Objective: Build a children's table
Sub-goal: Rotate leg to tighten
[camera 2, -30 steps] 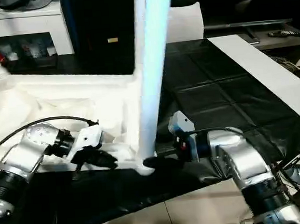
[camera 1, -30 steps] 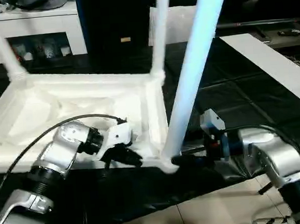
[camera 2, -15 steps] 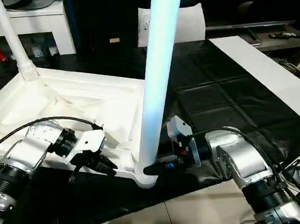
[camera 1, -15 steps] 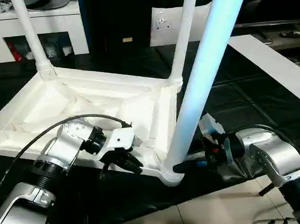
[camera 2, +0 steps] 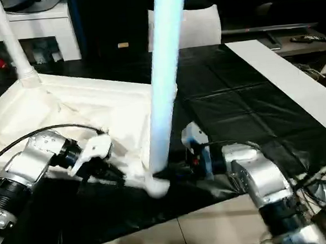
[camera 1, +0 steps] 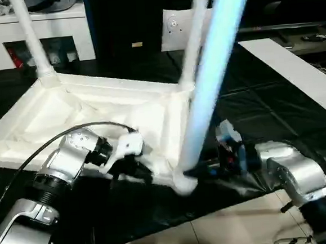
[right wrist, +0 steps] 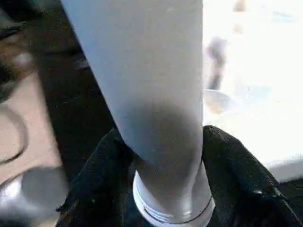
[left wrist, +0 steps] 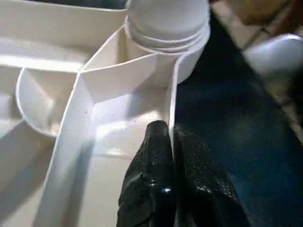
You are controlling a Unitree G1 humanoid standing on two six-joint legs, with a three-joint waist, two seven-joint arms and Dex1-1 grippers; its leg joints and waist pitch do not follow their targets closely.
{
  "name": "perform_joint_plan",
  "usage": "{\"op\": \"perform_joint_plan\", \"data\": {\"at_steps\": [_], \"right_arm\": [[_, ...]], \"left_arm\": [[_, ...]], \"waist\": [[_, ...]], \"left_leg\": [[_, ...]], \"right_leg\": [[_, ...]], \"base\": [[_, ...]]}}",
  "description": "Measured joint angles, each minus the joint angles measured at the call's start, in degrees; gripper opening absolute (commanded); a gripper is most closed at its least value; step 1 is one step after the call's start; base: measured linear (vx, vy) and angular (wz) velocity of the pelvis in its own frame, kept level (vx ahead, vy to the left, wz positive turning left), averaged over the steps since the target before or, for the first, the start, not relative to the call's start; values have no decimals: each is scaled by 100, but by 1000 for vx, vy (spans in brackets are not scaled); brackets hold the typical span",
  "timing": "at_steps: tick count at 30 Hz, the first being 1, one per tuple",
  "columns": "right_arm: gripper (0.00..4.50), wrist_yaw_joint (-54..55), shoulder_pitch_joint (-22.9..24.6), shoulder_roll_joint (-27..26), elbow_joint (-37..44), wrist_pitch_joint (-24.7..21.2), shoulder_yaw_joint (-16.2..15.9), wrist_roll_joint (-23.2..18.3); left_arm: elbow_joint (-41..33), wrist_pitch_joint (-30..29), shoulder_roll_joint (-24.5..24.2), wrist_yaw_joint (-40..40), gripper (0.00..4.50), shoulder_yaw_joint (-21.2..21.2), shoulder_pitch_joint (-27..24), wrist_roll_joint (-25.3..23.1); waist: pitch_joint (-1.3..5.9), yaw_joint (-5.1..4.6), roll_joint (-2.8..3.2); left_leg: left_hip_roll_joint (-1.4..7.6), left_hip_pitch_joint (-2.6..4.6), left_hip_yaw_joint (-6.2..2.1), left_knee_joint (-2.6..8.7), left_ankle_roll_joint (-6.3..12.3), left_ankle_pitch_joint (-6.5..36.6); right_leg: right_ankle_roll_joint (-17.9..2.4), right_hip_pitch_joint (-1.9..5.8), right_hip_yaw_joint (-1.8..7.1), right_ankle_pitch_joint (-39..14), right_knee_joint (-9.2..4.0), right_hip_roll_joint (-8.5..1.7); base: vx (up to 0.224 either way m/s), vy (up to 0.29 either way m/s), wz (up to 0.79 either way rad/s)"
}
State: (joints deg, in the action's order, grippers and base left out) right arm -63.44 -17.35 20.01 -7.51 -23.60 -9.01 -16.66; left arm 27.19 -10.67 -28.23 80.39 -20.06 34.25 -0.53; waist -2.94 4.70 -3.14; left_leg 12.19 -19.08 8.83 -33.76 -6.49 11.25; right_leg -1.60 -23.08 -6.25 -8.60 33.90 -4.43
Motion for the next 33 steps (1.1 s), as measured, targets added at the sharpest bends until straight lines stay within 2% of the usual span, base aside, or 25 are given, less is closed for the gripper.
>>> {"op": "perform_joint_plan", "data": {"at_steps": [4,6,10,15,16,20,22,23,26,27,30,33], "right_arm": [[192,1300,101,-561,20,-55,374,263],[191,2000,95,-868,35,-157,571,402],[191,3318,-108,-1508,-34,-399,852,677],[191,4360,-515,-1959,-367,-455,931,1039],[246,4377,-515,-1972,-381,-429,938,1039],[259,4357,-501,-2009,-380,-326,975,996],[305,4276,-453,-1979,-343,-288,975,974],[305,4223,-432,-1956,-318,-271,974,969],[317,3660,-207,-1658,-117,-188,903,806],[347,3452,-121,-1527,-43,-160,886,747],[359,2777,115,-1092,126,20,735,581],[397,2191,192,-756,197,156,609,509]], "left_arm": [[-456,-860,396,-975,0,305,-245,-115],[-593,-1251,720,-1515,0,447,-315,-148],[-629,-1790,1324,-2516,0,681,-327,-182],[-616,-2190,1779,-3291,0,814,-202,-354],[-619,-2189,1787,-3305,0,812,-201,-356],[-617,-2111,1764,-3300,0,754,-174,-365],[-617,-1965,1679,-3225,0,666,-174,-368],[-617,-1926,1661,-3189,0,652,-174,-368],[-617,-1680,1464,-2842,0,543,-177,-348],[-617,-1603,1376,-2687,0,520,-182,-330],[-608,-1280,1094,-2232,0,484,-254,-201],[-589,-916,794,-1750,0,429,-295,-91]], "waist": [[0,-236,0],[2,-305,2],[4,-314,6],[3,-311,9],[3,-308,9],[2,-296,10],[3,-292,10],[2,-289,11],[2,-270,11],[1,-264,11],[-1,-236,14],[-3,-216,17]], "left_leg": [[-2,-2,-10,-16,0,0],[-4,-8,-15,-15,1,0],[-16,-11,-11,-4,1,1],[-16,-18,-10,12,1,1],[-16,-19,-10,15,2,2],[-14,-26,-9,40,2,3],[-13,-30,-8,49,1,2],[-13,-32,-8,51,1,2],[-13,-44,-6,53,2,2],[-12,-48,-6,53,2,2],[-10,-51,-6,53,2,2],[-8,-50,-6,50,1,1]], "right_leg": [[1,1,-5,0,-23,0],[1,1,-7,0,-37,0],[1,1,-7,1,-42,1],[1,-6,-2,1,-44,1],[1,-6,-3,1,-44,1],[1,-17,-2,1,-45,2],[2,-22,-2,0,-45,3],[1,-24,-2,0,-46,3],[1,-34,-1,-1,-46,3],[-1,-36,-1,0,-46,3],[-1,-39,-2,0,-46,3],[-4,-39,-4,2,-45,4]], "base": [[0,0,0],[0,0,0],[0,0,0],[0,0,0],[0,0,0],[0,0,0],[0,0,0],[0,0,0],[0,0,0],[0,0,0],[0,0,0],[0,0,0]]}}
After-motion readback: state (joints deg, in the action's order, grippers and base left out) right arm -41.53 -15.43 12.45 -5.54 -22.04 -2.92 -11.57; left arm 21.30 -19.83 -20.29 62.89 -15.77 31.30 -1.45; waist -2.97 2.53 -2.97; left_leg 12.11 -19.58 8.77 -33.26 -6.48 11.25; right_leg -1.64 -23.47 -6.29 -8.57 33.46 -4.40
